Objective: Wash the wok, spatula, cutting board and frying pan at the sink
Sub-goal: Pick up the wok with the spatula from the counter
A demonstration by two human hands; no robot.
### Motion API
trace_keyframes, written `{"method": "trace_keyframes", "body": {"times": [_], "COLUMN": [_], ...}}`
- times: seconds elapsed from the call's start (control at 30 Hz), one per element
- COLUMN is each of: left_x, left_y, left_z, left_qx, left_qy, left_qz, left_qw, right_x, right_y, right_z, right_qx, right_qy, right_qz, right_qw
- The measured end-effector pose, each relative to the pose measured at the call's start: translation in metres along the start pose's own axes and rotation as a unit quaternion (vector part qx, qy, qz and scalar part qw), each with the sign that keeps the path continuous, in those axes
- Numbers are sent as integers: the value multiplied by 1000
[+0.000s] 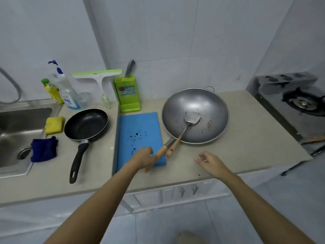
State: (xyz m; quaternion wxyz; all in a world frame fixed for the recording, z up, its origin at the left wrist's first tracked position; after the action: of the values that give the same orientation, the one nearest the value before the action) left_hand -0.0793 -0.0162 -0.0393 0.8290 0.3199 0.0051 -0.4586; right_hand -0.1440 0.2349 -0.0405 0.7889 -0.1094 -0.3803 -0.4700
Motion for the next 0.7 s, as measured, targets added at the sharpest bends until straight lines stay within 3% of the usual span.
{"method": "trace_keyframes", "body": {"times": [0.2, 0.37, 0.47, 0.7], "left_x": [24, 37, 45, 33], "left_y": [-23, -41, -54, -68], "left_z": [-11, -33, -46, -61], "left_qx": [41, 54, 40, 35], "left_qy": [31, 67, 75, 87], "left_qz": [53, 88, 113, 117], "left_qw": [997, 992, 990, 989], "right_x": [2, 7, 2, -1], "right_y": [-33, -70, -86, -106], "right_z": [-44, -70, -91, -114], "right_qx": [58, 35, 20, 45], "right_qy": [-81, -172, -264, -345], "right_qz": [-85, -129, -183, -184], "right_qw": [991, 976, 947, 919]}}
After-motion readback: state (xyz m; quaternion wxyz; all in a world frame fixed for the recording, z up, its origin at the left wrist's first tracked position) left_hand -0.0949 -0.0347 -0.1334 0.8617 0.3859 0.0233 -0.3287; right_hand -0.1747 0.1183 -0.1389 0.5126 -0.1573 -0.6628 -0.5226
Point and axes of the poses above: each hand's wrist, its own y-axis away from the middle knuckle, its own z-axis out of the back of the hand, x = y × z, the point moved 9 cm from there along -y, towards the middle knuckle, and after that the axes turned 14 degrees about z, right-handed, at the moved point
